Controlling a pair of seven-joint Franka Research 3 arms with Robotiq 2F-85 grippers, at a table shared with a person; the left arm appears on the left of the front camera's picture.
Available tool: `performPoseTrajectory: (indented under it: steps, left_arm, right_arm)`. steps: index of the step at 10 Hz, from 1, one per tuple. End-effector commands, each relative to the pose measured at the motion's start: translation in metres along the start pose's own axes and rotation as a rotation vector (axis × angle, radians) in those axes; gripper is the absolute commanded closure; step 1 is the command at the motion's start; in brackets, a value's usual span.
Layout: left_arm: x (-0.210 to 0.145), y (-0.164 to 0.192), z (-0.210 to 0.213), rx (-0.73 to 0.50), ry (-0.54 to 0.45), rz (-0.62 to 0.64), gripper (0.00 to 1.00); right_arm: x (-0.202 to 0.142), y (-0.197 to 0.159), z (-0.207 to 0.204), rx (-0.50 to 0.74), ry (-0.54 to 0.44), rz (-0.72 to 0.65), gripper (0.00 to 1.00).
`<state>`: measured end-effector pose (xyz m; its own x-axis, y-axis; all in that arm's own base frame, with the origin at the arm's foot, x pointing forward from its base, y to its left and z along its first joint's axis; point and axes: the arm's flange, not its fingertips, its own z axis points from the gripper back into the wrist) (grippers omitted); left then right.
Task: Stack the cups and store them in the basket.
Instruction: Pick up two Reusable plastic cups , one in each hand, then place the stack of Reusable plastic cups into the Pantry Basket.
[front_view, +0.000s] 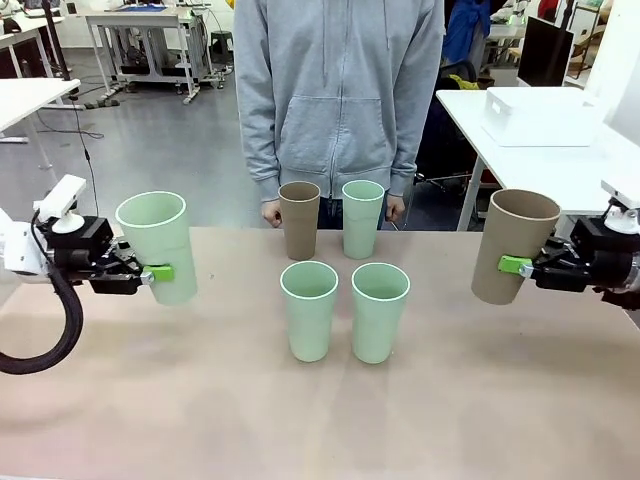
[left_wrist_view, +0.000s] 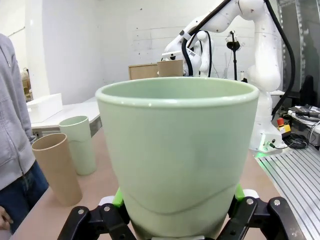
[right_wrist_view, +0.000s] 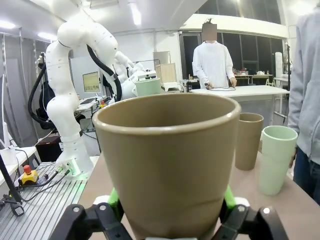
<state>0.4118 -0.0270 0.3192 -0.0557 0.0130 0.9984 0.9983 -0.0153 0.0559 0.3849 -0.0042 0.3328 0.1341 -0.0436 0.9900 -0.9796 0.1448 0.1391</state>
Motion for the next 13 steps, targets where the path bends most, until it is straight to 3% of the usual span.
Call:
performPoseTrajectory:
  steps: [1,13]
  left_arm:
    - [0.006,-0.009,0.004,0.008,0.033,-0.013,0.15]
    - [0.004,-0.005,0.005,0.015,0.035,-0.011,0.15]
  right_arm:
    - [-0.002,0.006,0.003,0.003,-0.006,0.011,0.14]
    - [-0.002,0.000,0.006,-0.013,0.000,-0.006,0.14]
